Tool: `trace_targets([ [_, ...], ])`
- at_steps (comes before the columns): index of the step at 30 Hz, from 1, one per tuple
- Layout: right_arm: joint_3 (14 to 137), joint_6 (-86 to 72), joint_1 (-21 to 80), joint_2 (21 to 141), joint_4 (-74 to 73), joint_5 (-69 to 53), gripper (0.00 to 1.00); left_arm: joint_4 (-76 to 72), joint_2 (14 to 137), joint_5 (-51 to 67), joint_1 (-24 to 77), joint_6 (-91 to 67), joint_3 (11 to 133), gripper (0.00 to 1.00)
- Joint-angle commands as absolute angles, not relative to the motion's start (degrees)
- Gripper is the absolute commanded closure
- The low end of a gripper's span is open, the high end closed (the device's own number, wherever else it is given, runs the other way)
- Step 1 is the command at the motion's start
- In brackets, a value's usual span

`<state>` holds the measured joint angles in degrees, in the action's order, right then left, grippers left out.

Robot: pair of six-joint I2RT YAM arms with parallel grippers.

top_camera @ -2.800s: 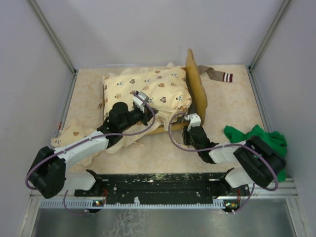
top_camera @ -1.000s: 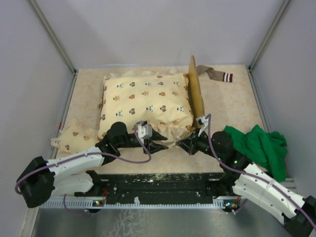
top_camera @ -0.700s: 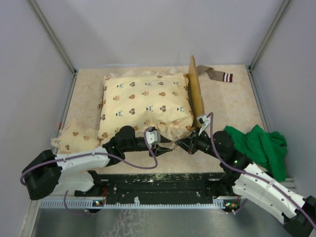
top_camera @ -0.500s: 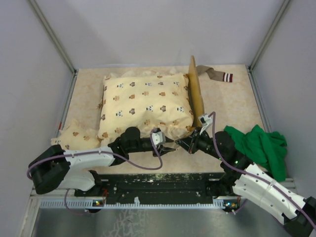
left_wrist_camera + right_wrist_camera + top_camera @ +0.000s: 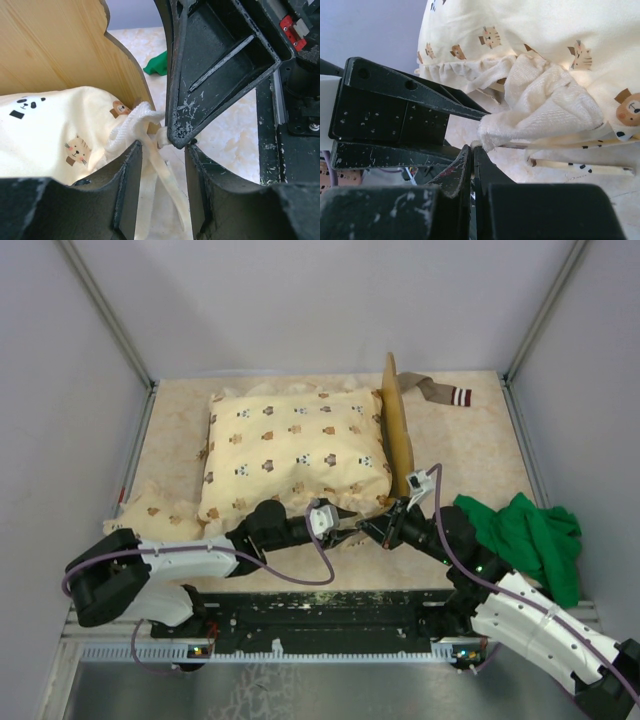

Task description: Set up the pet bed

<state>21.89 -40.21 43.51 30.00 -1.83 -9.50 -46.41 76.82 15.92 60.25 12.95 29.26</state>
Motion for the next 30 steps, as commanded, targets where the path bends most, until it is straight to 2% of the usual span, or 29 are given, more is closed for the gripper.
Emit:
trace_targets([
  [1,24.88,-42.81,43.95,29.67,-0.74,-7.63,1.0,-50.69,77.35,14.86,61.12,14.73,30.64,0.55],
  [6,24.89,-43.97,43.95,29.61,-0.72,-7.47,1.0,-52.23,78.11,15.91,61.81,15.88,30.72,0.58],
  [7,24.89,-44.17,43.95,29.62,-0.73,-7.59,1.0,-52.47,78.41,15.99,61.89,16.1,30.87,0.61],
  [11,24.96,-45.0,43.95,29.37,-0.95,-7.48,1.0,-53.83,79.09,16.42,62.2,16.53,30.83,0.78],
  [14,25.03,-45.58,43.95,29.29,-1.38,-7.33,1.0,-56.74,79.22,15.77,62.17,15.66,29.99,0.98],
  [15,25.05,-45.92,43.95,29.32,-1.95,-6.99,1.0,-57.49,79.26,15.23,62.14,15.18,29.78,1.0],
  [19,26.38,-53.2,43.95,28.56,-9.69,0.08,0.84,-57.77,79.3,11.8,62.22,13.33,29.16,1.0],
  [22,28.39,-58.9,43.95,27.6,-16.72,5.43,0.82,-58.38,79.17,9.71,62.16,11.64,27.86,1.0],
  [24,28.82,-57.47,43.95,26.86,-16.61,5.41,0.87,-59.73,79.1,10.41,62.18,10.88,26.94,1.0],
  [25,28.71,-57.49,43.95,26.46,-16.6,5.77,0.97,-60.41,79.11,11.01,62.19,10.7,26.6,1.0],
  [26,28.55,-57.77,43.99,25.98,-16.46,6.18,1.0,-61.29,79.11,11.86,62.22,10.53,26.18,1.0],
  [29,27.89,-58.56,43.95,24.93,-14.98,6.26,1.0,-62.04,79.58,15.37,62.18,11.45,25.49,1.0],
  [30,28.06,-58.88,43.98,24.88,-14.66,6.06,1.0,-61.43,79.77,16.46,62.16,11.97,25.69,0.93],
])
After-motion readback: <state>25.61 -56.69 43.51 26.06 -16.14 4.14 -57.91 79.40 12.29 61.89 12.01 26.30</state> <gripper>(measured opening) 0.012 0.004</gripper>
